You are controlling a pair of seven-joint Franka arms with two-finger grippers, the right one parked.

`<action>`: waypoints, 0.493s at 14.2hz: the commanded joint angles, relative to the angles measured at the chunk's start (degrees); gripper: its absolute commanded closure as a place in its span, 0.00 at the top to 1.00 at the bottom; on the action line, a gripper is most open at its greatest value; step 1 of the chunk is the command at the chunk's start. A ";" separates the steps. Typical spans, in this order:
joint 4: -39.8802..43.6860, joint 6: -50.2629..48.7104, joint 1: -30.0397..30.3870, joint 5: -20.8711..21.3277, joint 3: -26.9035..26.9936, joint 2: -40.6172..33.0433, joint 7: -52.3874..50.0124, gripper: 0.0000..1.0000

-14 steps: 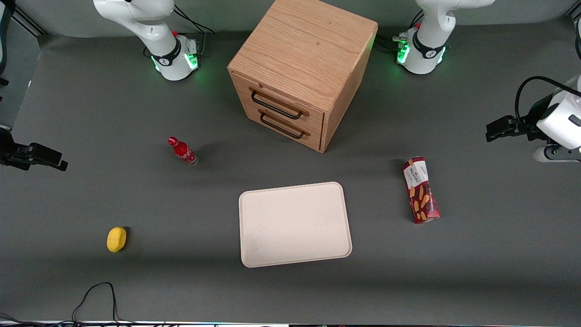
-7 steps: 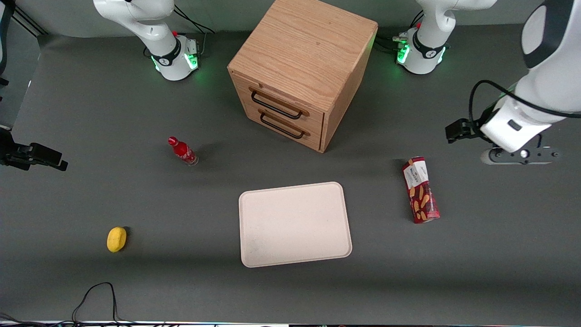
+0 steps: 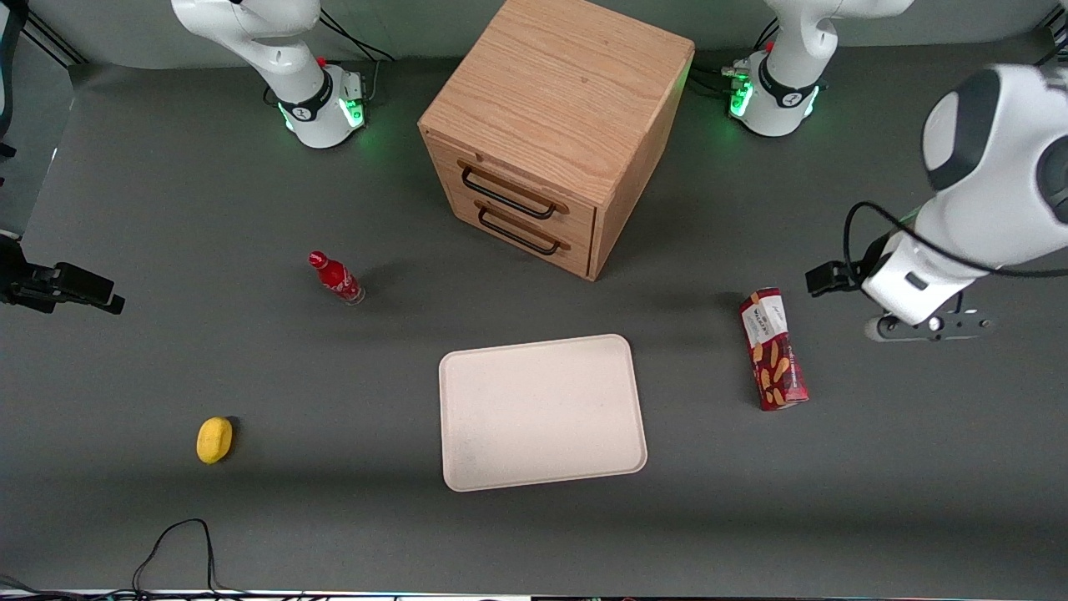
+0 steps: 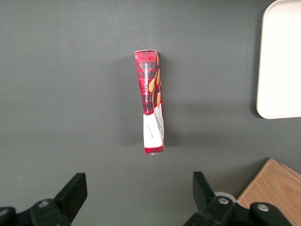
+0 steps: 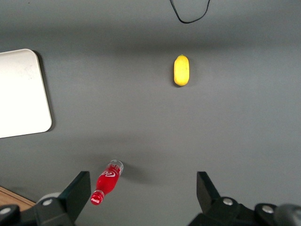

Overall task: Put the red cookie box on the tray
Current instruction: 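Move the open left gripper over the red shortbread cookie box, then lower the left gripper onto the cookie box and close on it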

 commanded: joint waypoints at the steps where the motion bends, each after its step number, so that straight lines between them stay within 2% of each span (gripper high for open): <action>1: -9.91 9.87 -0.08 -0.20 0.00 -0.79 -0.11 1.00; 3: -14.49 16.47 -0.26 -0.20 0.00 0.52 -0.20 1.00; 7: -16.61 24.74 -0.08 -0.20 0.00 7.11 -0.81 1.00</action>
